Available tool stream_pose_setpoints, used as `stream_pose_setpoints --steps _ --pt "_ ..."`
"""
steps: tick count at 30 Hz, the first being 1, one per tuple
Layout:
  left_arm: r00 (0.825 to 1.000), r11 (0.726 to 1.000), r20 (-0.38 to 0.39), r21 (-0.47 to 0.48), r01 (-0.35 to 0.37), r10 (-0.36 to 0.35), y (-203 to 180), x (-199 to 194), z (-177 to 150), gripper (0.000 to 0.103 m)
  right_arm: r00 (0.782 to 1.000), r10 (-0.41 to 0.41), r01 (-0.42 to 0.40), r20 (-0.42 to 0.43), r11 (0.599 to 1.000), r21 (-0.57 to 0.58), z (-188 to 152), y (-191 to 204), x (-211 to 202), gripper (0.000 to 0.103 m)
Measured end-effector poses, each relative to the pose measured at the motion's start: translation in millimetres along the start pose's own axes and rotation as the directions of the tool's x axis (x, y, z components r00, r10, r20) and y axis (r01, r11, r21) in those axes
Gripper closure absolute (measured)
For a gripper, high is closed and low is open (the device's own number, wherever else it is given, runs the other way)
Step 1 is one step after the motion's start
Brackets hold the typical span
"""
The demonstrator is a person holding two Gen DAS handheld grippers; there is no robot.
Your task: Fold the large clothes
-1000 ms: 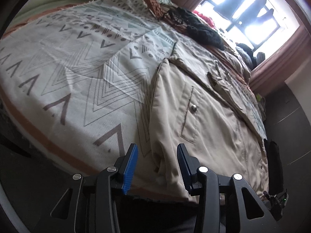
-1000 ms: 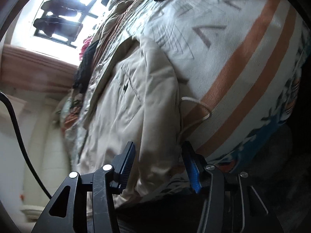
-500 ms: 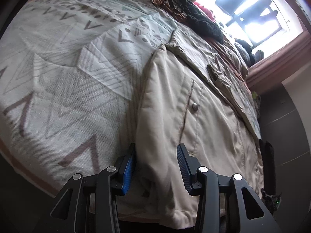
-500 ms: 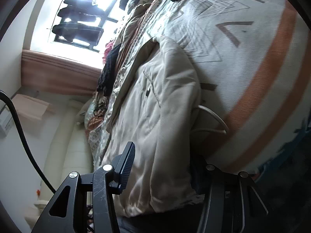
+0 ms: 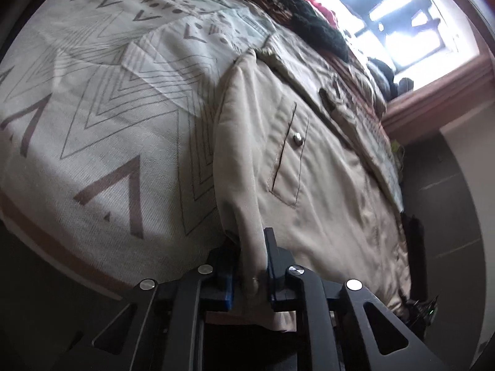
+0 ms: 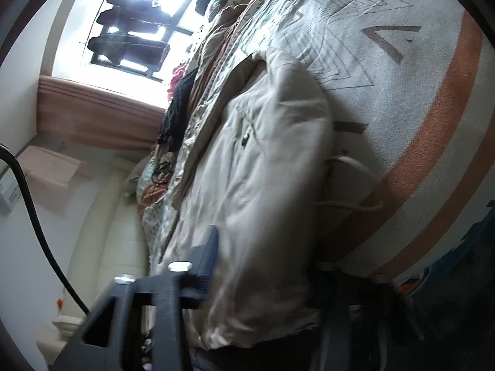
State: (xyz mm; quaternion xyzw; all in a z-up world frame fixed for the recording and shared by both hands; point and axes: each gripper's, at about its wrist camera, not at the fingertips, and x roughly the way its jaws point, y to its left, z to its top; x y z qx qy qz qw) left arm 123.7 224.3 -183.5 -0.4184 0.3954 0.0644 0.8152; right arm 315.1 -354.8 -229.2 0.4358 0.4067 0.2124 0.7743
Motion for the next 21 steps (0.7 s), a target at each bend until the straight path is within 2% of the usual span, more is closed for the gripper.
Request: stream_pose_setpoints --steps 3,12,21 --pt "0.999 1.0 0.031 -0.003 0.027 -0.027 -3.2 -12.9 1.2 0.09 1.0 0.009 -0.009 0.027 1.0 0.025 -0.9 1.1 -7.7 0.09" --pt "0.984 0.992 0.128 -0.004 0.125 -0.123 -20.9 -76.9 2.7 0.091 0.989 0.089 -0.082 0.115 0.994 -0.07 2.0 63.4 -57.4 0.091" --pt "0.95 0.975 0.22 0.023 0.221 -0.221 -31.5 -156.2 -10.6 0.092 0.977 0.171 -0.15 0.13 0.976 -0.159 -12.9 115.1 -112.5 0.091"
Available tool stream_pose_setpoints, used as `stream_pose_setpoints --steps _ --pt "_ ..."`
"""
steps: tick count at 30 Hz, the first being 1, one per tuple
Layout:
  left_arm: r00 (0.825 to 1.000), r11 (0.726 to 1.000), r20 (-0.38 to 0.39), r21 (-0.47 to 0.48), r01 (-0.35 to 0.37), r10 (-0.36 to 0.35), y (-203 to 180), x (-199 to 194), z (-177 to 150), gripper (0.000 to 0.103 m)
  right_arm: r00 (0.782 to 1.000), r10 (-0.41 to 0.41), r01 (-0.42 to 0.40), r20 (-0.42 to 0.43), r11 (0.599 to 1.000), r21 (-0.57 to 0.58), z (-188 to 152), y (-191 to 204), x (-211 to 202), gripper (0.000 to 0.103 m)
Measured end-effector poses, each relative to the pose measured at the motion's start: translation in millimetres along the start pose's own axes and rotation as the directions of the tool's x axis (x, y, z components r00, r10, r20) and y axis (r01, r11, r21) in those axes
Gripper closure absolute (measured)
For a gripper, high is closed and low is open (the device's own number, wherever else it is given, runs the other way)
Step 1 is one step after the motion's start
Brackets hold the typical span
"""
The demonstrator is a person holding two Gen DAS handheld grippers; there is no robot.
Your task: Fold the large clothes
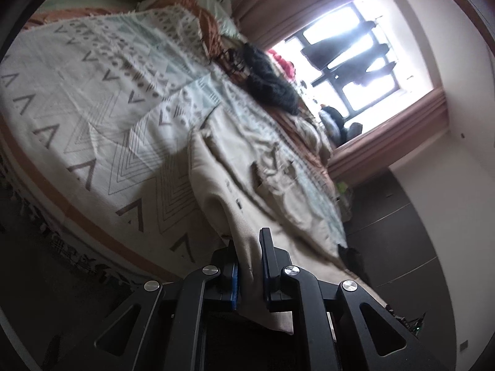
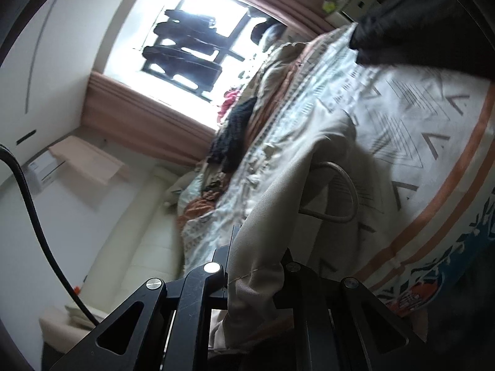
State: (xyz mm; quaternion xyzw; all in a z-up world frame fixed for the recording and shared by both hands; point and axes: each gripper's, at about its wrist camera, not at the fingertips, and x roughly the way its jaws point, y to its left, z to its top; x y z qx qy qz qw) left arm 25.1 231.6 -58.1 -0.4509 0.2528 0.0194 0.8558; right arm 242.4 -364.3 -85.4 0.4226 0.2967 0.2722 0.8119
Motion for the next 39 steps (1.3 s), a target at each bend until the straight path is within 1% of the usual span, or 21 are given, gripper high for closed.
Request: stream_pose_setpoints --steps 7,10,13,15,19,23,27,30,39 --pt "0.996 0.998 0.071 0.026 0.057 -0.059 -15.8 -45.8 -1.2 0.092 0.999 0.052 -0.051 0.017 0.997 -0.061 -5.6 40.1 -37.7 0.091" --pt "0.993 0.996 0.088 0.009 0.083 -0.084 -18.1 -59.0 -1.9 0.092 0.998 0.064 -0.062 0.025 0.994 -0.093 -7.4 53.1 -46.4 0.091" --pt "0.989 0.995 0.109 0.022 0.1 -0.102 -17.9 -74.5 -7.4 0.092 0.998 0.067 -0.065 0.02 0.994 -0.085 -14.1 59.2 -53.7 0.091" --pt "0.989 0.995 0.112 0.018 0.097 -0.099 -16.1 -81.1 -9.7 0.092 0.997 0.078 -0.077 0.017 0.993 -0.089 -16.7 66.6 -55.8 0.091" --pt "0.988 0.996 0.121 -0.001 0.094 -0.093 -16.9 -95.9 -12.0 0.092 0.995 0.086 -0.08 0.041 0.99 -0.115 -25.0 82.2 -69.7 0.091" --pt "0.984 0.995 0.148 0.012 0.101 -0.102 -26.3 -112.6 -15.3 0.092 0.996 0.052 -0.043 0.071 0.992 -0.12 -28.5 92.2 -84.2 0.091" --pt "0.984 0.996 0.158 0.008 0.086 -0.086 -33.0 -112.9 -14.5 0.092 0.995 0.026 -0.016 0.101 0.995 -0.103 -28.5 97.1 -91.7 0.091" --pt "0.985 0.998 0.159 0.013 0.065 -0.066 -35.5 -108.1 -14.2 0.092 0.992 -0.008 0.019 0.128 0.997 -0.08 -29.4 94.6 -90.8 0.091" --pt "0.982 1.0 0.188 0.023 0.014 -0.019 -44.1 -86.0 2.2 0.092 0.985 -0.085 0.094 0.151 0.994 -0.057 -21.1 85.2 -78.0 0.091"
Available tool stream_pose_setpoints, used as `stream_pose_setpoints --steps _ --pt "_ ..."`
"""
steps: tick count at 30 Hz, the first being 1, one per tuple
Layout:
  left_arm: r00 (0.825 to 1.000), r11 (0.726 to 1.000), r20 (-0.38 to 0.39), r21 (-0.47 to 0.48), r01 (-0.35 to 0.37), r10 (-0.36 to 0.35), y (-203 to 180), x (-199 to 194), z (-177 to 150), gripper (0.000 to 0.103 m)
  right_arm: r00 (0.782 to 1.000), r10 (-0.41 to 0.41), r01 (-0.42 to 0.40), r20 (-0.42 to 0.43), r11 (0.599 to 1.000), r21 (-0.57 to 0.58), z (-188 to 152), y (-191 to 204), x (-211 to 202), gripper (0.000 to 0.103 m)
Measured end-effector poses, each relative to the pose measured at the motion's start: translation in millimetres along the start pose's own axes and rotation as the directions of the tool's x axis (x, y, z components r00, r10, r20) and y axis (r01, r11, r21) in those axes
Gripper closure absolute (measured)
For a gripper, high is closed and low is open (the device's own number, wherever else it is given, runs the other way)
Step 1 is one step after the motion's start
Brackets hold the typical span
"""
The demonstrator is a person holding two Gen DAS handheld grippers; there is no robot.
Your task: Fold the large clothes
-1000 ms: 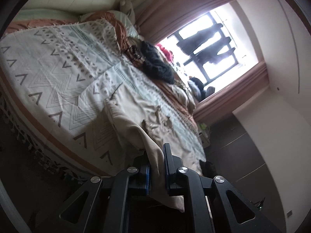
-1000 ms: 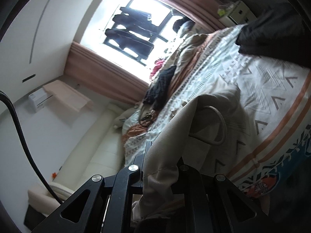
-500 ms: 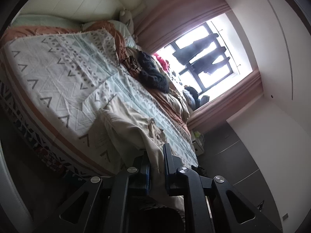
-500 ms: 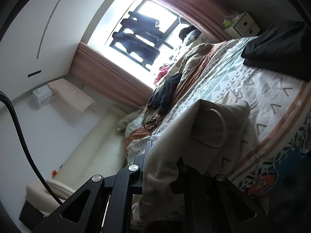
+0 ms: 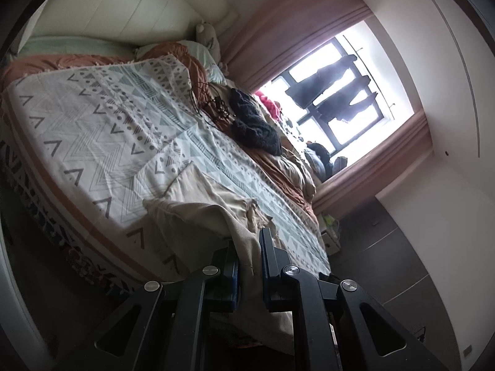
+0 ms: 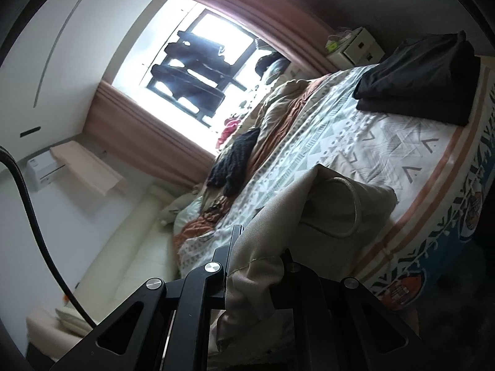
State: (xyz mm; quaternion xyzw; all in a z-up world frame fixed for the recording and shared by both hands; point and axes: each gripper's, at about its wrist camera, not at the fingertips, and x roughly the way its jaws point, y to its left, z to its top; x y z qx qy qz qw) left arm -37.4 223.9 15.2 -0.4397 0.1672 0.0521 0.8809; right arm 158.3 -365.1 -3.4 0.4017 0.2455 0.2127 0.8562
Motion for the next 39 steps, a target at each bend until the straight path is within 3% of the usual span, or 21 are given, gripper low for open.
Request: stream_pose_setpoints --steps 13,23,30,39 --pt "0.997 0.997 0.034 0.03 -0.068 0.067 -32.2 90.3 56.1 0.091 0.994 -0.103 0.103 0.037 0.995 0.016 40.3 3.9 80.4 0.091" --pt "0.99 0.99 0.047 -0.04 -0.133 0.135 -39.7 189.6 101.3 0.091 0.981 -0.182 0.178 0.06 0.982 0.07 77.1 6.5 169.3 0.091" --pt "0.98 0.974 0.05 -0.129 -0.187 0.194 -31.2 263.7 113.9 0.091 0.97 -0.229 0.216 0.079 0.965 0.151 96.9 -2.6 238.9 0.091" --pt "0.958 0.951 0.027 -0.135 -0.278 0.284 -9.3 364.3 113.1 0.09 0.908 -0.417 0.387 0.032 0.867 0.314 109.3 -44.1 332.3 0.088"
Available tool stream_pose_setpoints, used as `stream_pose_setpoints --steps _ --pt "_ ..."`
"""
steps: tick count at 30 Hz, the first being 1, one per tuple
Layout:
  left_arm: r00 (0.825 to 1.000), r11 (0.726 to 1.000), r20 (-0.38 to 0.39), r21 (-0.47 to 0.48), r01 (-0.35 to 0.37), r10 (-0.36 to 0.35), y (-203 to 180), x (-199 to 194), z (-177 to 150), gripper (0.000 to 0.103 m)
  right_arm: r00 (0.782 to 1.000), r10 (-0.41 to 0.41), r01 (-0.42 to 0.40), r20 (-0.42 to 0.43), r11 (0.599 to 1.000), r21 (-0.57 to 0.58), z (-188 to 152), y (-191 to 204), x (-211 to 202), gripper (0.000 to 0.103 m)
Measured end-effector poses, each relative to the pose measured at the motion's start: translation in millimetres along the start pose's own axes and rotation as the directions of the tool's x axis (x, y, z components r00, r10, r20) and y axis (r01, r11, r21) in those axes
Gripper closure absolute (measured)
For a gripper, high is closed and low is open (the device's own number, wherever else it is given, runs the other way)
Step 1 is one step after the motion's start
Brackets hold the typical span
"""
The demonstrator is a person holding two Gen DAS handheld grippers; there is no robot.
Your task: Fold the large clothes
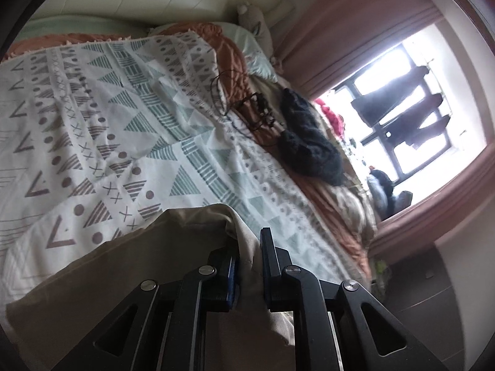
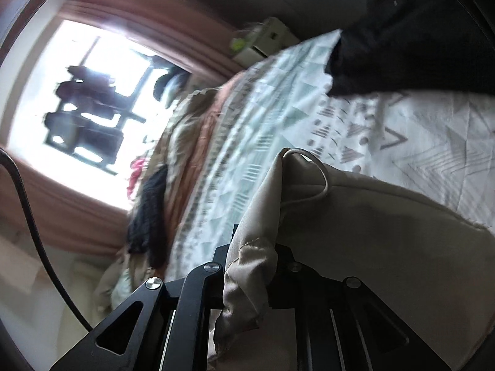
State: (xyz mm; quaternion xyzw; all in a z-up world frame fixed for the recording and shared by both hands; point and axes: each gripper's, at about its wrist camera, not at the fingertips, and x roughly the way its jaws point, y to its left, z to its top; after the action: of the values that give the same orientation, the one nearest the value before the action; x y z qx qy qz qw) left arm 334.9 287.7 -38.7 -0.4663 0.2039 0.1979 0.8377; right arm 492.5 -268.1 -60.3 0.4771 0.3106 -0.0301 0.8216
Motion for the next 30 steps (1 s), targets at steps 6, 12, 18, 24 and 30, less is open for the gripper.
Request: stream_pose_setpoints --steps 6,12,18,24,30 --pt "0.991 0.995 -0.093 0.036 -0.088 0.091 26.8 57.6 -18.9 0.088 0.995 -0.079 0.071 -0.066 0.991 -0.113 -14.2 -13.9 59.9 0.086" --pt "0.991 0.993 -0.103 0.087 -0.081 0.09 27.1 64.4 -25.3 0.037 0.98 -0.052 0.017 -0.193 0.984 -0.176 -20.3 -16.6 101.3 0.044" --pt "0.994 0.987 -0.082 0.151 -0.064 0.077 14.5 43.4 -30.8 0.035 0.974 -0.012 -0.044 -0.225 0.969 -0.243 -37.0 0.0 85.2 0.025" --pt "0.993 0.984 -0.079 0.162 -0.074 0.088 26.8 12.6 -28.6 0.035 0.968 -0.018 -0.065 -0.25 0.945 -0.32 -43.7 12.7 64.2 0.025" --pt "0.991 0.978 -0.048 0.171 -0.117 0.127 53.9 -35.7 -25.4 0.035 0.948 -0.062 -0.076 -0.312 0.907 -0.413 -57.7 24.0 61.9 0.025"
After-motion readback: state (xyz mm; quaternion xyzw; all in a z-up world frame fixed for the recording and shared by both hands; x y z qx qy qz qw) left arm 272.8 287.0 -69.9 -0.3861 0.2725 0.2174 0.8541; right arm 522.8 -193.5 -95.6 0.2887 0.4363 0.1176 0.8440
